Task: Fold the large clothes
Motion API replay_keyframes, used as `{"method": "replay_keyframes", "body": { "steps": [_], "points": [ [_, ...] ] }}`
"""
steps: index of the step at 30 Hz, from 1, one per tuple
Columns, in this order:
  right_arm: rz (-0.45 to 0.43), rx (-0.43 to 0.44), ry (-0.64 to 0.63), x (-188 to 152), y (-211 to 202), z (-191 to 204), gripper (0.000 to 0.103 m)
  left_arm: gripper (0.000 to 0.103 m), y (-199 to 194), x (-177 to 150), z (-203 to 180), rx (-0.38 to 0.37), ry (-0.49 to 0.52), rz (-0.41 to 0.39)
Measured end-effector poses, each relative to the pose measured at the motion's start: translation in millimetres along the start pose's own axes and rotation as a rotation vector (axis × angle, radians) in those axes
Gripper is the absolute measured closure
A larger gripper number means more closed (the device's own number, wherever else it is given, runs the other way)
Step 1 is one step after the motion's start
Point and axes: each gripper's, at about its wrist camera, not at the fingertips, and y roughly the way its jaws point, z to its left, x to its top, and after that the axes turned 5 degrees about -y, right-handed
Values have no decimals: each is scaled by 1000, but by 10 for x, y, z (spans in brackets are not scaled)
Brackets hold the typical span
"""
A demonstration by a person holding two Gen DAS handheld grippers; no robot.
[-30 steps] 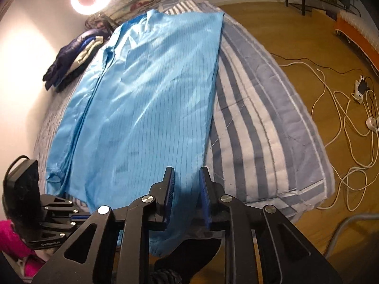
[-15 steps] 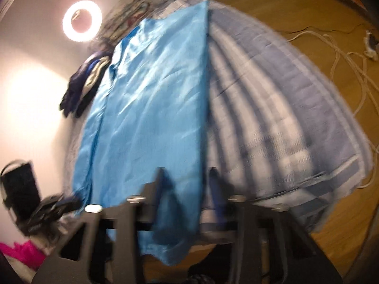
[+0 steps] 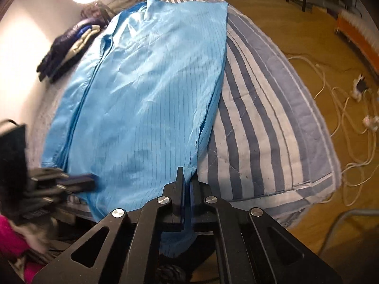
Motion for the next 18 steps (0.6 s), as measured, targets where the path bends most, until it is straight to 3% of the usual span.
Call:
{"method": "replay_keyframes", "body": {
  "steps": [8,11,15,18],
  "points": [
    [-25,-227,-294,148,-205,709,102,103,-988,94,420,40,-109,-206],
    [-34,-318,-476,207,-219,1098,102,103,-1283,81,591,54,-158,-279],
    [-10,-369,-752,137,-72,1707,102,103,-1588,58,873,68,-230,-356],
    [43,-361,-949,-12,180,2109,102,103,-1769,-9,1053,89,-274,-396]
  ]
}}
